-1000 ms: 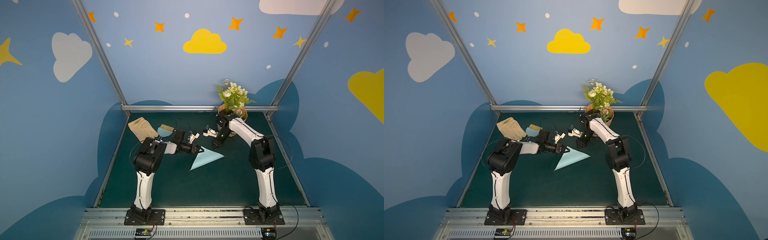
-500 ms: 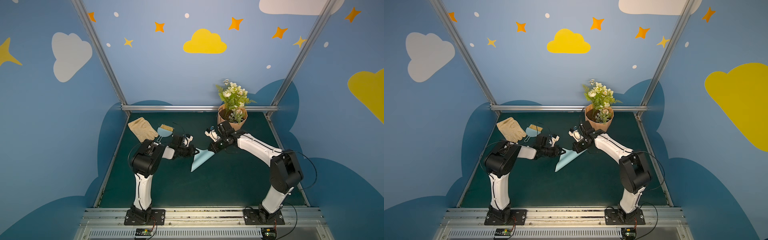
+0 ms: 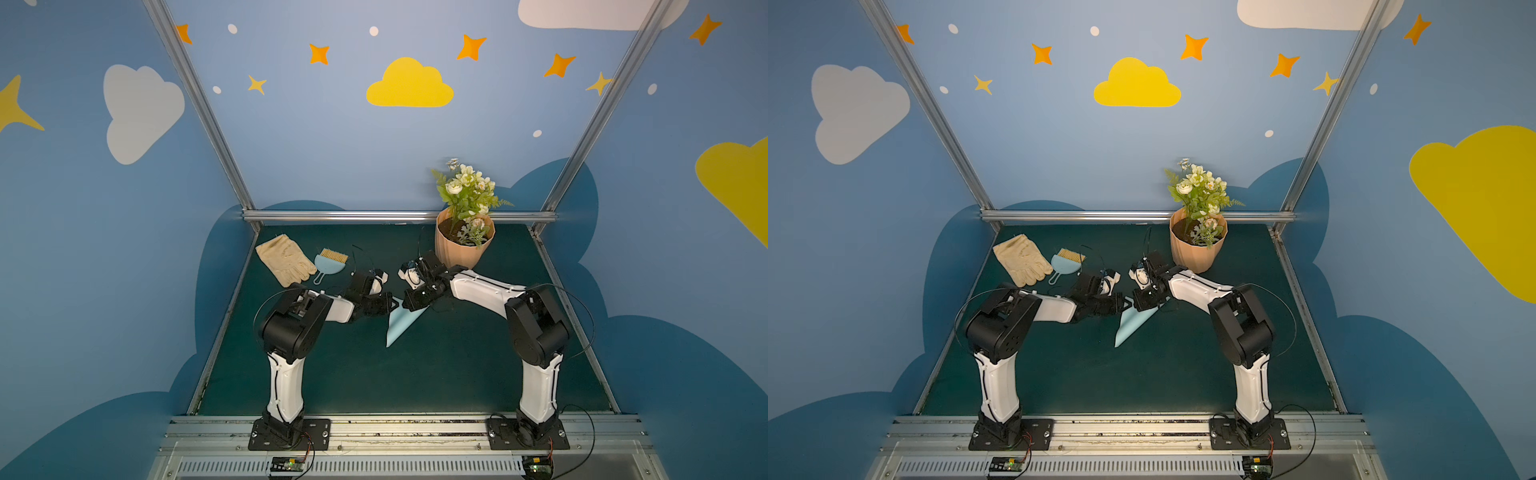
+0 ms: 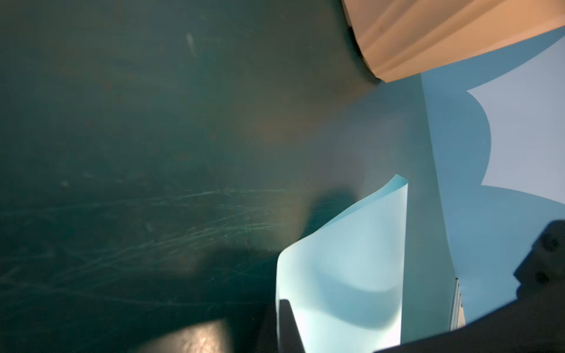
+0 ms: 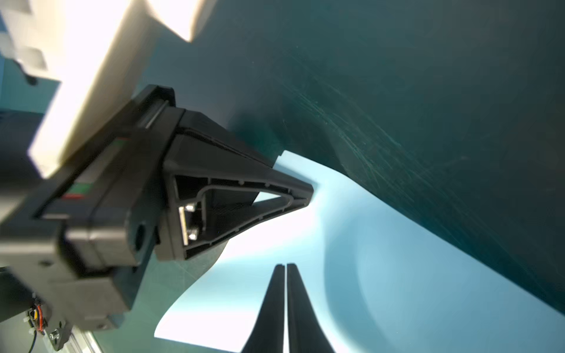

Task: Fold the square paper diagonally
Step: Fold the paper at the center of the board.

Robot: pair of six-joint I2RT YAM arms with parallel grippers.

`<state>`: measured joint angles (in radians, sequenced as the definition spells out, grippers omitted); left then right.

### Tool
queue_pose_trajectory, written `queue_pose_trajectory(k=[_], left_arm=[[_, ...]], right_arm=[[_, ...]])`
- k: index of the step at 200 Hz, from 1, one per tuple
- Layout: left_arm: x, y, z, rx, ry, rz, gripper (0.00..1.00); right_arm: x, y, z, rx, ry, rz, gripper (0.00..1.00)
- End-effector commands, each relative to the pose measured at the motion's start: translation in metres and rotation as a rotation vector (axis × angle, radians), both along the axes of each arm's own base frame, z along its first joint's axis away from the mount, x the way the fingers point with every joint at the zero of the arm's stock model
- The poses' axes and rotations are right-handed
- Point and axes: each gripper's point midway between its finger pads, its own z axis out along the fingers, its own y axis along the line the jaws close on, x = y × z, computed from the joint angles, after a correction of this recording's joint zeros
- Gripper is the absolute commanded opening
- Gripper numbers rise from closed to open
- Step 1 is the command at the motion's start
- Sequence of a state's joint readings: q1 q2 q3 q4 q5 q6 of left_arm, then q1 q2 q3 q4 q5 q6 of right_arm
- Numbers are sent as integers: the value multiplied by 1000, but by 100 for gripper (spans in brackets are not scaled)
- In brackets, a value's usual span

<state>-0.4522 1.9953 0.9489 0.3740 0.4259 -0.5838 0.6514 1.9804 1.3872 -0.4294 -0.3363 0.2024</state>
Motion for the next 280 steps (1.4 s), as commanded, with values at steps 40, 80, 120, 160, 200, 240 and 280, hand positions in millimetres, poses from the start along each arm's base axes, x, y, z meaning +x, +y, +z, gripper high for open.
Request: queue_pose_trajectory(k=[40,80,120,160,200,240,280], left_arm=[[-15,21,-29,191,85,93,3],[-25,19,-42,187,135,110,3],[-24,25,-46,206,136,154,3],[-26,30,-52,219,157,179,3],[-27,37,-53,239,170,214,3],[-27,38,-56,253,182,225,3],[-27,40,-58,260,190,235,3]], right_arm=[[2,8,-11,-58,47,-69,8],[4,4,-24,-103,89,-128,4],[1,0,-40,-136,126,-151,2],[-7,-8,-50,-175,163,-150,0],[-17,-18,-55,-202,190,-149,0],[-31,-32,-58,-232,205,-134,0],[-44,-52,-63,-258,213,-141,0]])
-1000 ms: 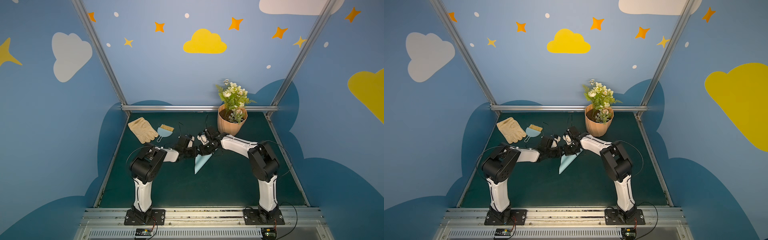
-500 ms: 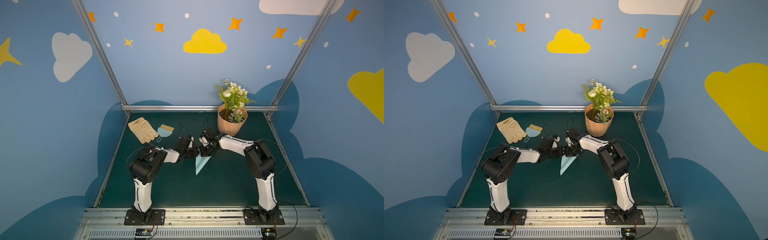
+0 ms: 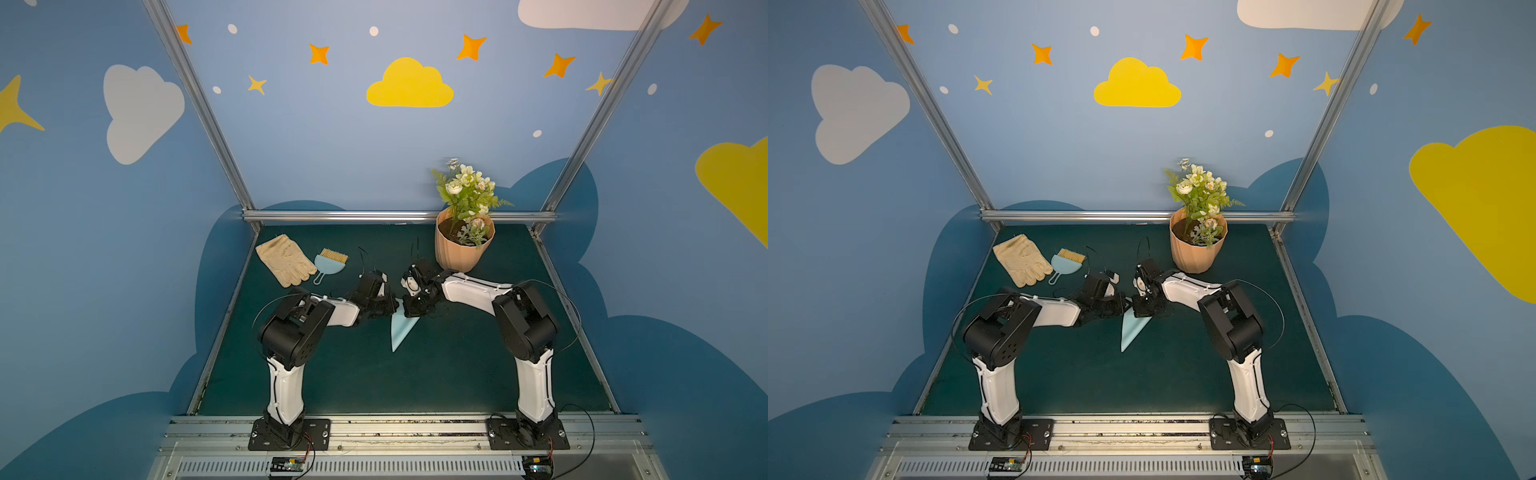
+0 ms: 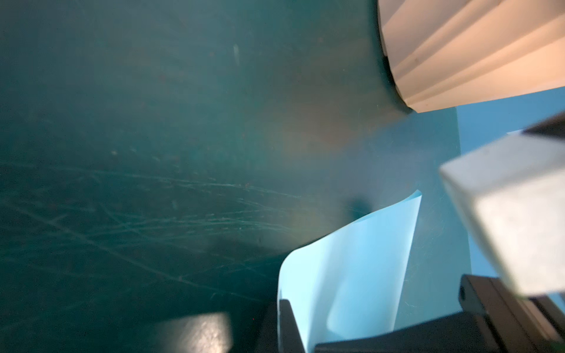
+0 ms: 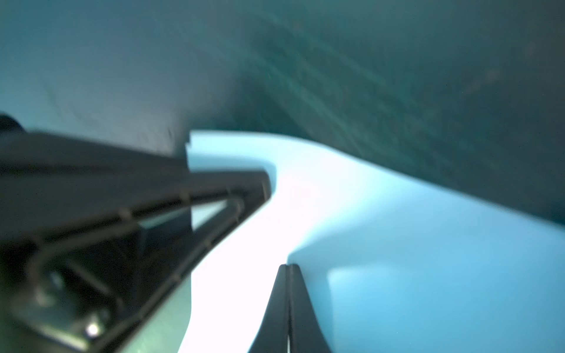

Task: Fold the square paper diagonally
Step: Fold the paper at the center of the board.

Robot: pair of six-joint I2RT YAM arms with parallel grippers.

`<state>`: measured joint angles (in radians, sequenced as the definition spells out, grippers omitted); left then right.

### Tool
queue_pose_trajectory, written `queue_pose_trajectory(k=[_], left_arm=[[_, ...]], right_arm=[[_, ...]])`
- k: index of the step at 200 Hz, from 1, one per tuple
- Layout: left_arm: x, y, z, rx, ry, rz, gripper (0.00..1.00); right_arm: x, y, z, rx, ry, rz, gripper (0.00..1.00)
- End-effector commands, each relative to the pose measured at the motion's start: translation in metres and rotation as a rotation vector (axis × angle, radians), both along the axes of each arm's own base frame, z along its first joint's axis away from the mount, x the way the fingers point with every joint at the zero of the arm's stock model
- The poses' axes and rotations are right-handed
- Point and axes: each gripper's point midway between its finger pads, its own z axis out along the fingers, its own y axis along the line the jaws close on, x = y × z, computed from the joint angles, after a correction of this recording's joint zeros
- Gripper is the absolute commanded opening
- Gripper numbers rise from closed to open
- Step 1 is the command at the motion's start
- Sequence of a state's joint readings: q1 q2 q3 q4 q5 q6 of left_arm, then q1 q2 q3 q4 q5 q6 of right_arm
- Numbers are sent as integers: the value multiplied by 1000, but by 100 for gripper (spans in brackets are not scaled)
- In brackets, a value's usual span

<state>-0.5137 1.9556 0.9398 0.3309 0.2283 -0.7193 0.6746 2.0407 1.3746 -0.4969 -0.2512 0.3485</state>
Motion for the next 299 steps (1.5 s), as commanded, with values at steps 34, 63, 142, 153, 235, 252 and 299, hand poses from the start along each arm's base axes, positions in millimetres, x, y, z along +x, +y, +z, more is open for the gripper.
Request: queue_pose_trajectory(k=[34,63,142,153,235,252,299], left_arm=[[-28,39,-57,182,172,76,3],[-28,39,-59,187,178,80,3],[-28,41,-57,192,177,87,3],[-29,41,-57,192,177,89,3],[-53,32,-49,133,208,113,3],[-59,26,-47,130,213,91,3],[-67,19,-47,138,224,71,3]], right_arm=[[-30,-42,-22,-92,97,-17,0],[-28,-47,-18,-35,102,-48,0],[-30,-62,-14,40,116,-82,0],[-28,-63,-8,63,98,-88,0],[-28,-48,77,632,-55,-139,0],[-32,-49,64,634,-50,-125,0],[-26,-43,44,699,-43,-68,0]])
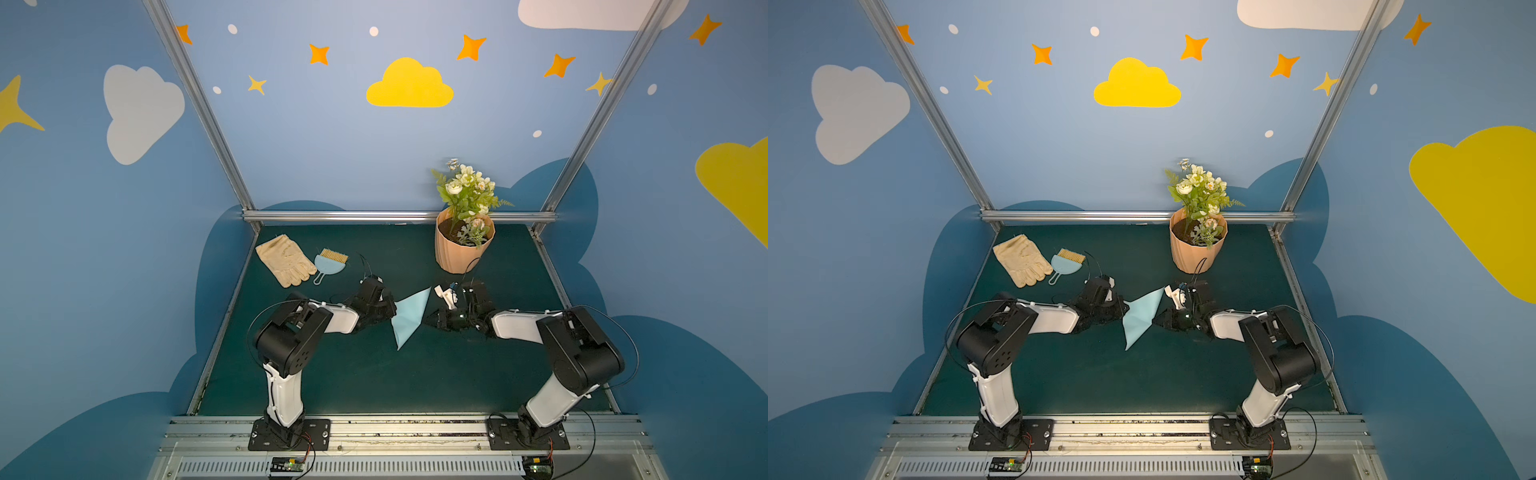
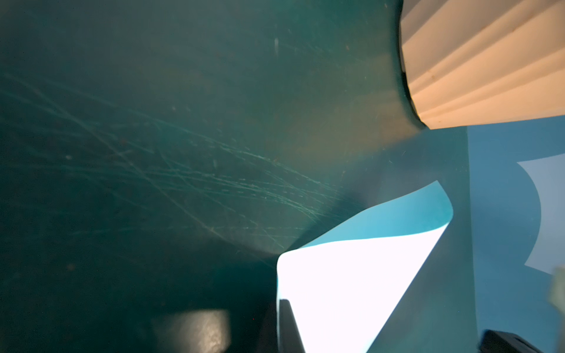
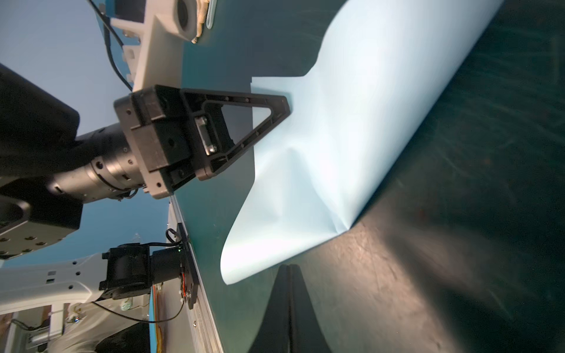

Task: Fold the square paper diagonally
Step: Fold the paper at the center of the board.

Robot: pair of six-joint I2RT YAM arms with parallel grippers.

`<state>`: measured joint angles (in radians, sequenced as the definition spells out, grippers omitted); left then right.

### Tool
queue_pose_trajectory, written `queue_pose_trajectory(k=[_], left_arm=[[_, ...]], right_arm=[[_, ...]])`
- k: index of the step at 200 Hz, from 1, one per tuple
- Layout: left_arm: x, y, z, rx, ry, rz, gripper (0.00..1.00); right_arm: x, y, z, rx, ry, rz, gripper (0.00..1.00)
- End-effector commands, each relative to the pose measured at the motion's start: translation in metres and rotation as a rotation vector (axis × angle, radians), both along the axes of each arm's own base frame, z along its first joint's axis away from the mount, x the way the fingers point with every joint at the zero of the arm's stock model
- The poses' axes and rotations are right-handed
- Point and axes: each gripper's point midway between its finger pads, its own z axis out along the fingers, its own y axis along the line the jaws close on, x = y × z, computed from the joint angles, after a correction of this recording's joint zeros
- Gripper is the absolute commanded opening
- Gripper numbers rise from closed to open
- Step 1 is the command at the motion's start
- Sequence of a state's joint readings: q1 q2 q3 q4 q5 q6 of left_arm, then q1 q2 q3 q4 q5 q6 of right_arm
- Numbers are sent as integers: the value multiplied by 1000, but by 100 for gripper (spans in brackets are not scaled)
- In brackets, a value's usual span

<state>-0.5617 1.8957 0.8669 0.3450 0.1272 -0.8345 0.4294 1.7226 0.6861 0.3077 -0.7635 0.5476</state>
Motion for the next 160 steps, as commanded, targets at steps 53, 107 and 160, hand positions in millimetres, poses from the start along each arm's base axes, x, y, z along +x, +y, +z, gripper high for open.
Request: queue_pose_trajectory(k=[53,107,160], left_arm=[[-54,14,-49,149,207,-44,3],[-54,16,-48,171,203,-46,3],[-51,17,-48,182,201,-48,3]], right_arm=[[20,7,-18,43,0,24,0],[32,3,-37,-4,28,14,0],[47,-13,-51,-84,9,-39,0]])
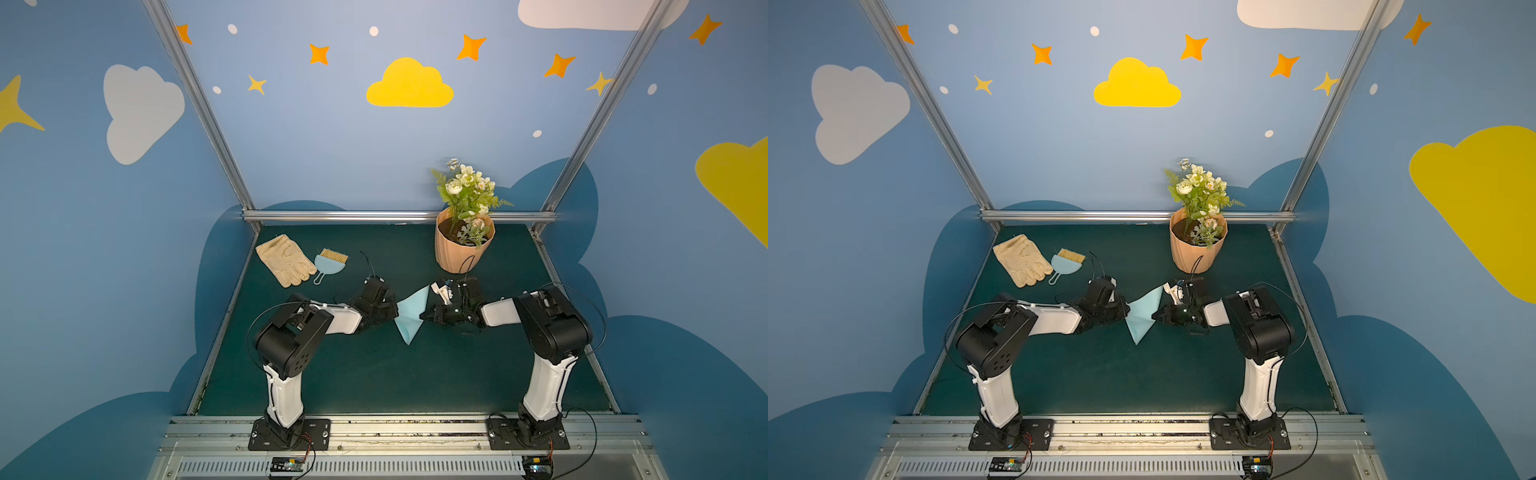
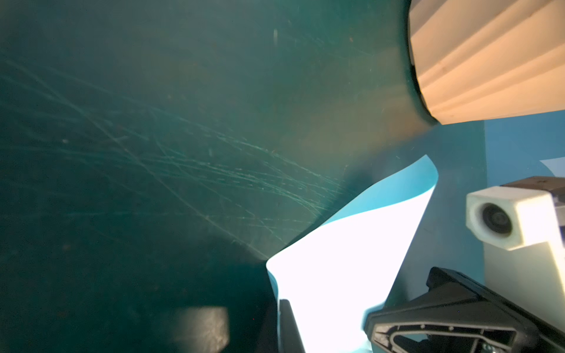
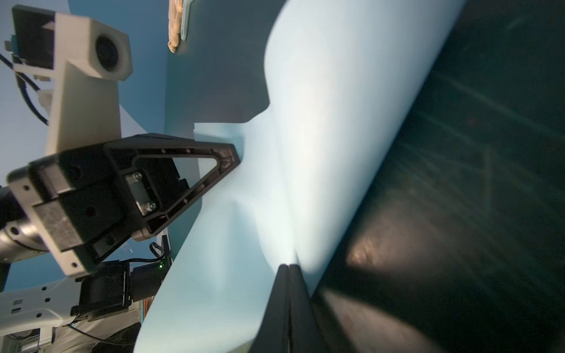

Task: Fold the square paper diagonally
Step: Fold the paper at the center of the board.

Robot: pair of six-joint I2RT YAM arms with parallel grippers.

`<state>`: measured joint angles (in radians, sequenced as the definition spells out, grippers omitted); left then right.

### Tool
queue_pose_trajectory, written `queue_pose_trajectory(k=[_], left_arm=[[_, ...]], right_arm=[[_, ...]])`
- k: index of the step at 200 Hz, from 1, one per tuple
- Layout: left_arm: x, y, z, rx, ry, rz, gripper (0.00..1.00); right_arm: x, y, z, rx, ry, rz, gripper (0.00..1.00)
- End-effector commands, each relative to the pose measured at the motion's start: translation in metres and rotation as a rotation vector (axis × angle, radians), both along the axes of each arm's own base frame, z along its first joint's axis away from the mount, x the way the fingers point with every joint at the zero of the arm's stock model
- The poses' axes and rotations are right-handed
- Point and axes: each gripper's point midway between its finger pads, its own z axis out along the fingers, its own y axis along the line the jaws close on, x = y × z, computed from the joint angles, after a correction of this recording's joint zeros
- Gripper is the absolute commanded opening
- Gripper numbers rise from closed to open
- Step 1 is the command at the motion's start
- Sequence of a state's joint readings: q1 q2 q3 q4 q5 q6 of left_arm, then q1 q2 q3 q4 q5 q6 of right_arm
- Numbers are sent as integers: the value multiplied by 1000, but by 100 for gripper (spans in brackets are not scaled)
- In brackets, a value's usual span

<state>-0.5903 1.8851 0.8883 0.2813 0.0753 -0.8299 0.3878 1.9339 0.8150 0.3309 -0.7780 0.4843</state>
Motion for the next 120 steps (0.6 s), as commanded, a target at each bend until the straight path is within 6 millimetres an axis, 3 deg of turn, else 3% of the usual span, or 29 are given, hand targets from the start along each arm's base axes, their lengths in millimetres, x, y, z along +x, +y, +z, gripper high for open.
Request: queue_pose_trajectory(k=[1,54,120], left_arm=[[-47,19,-48,131,198,-48,3],[-46,20,-49,134,199,-44,3],[-46,21,-48,139,197,-38,3]], right_arm=[[11,-13,-17,-60,4,-40,0],[23,-13,-16,-41,-6,-42,0],[42,-29,-28,-124,-7,-103,0]])
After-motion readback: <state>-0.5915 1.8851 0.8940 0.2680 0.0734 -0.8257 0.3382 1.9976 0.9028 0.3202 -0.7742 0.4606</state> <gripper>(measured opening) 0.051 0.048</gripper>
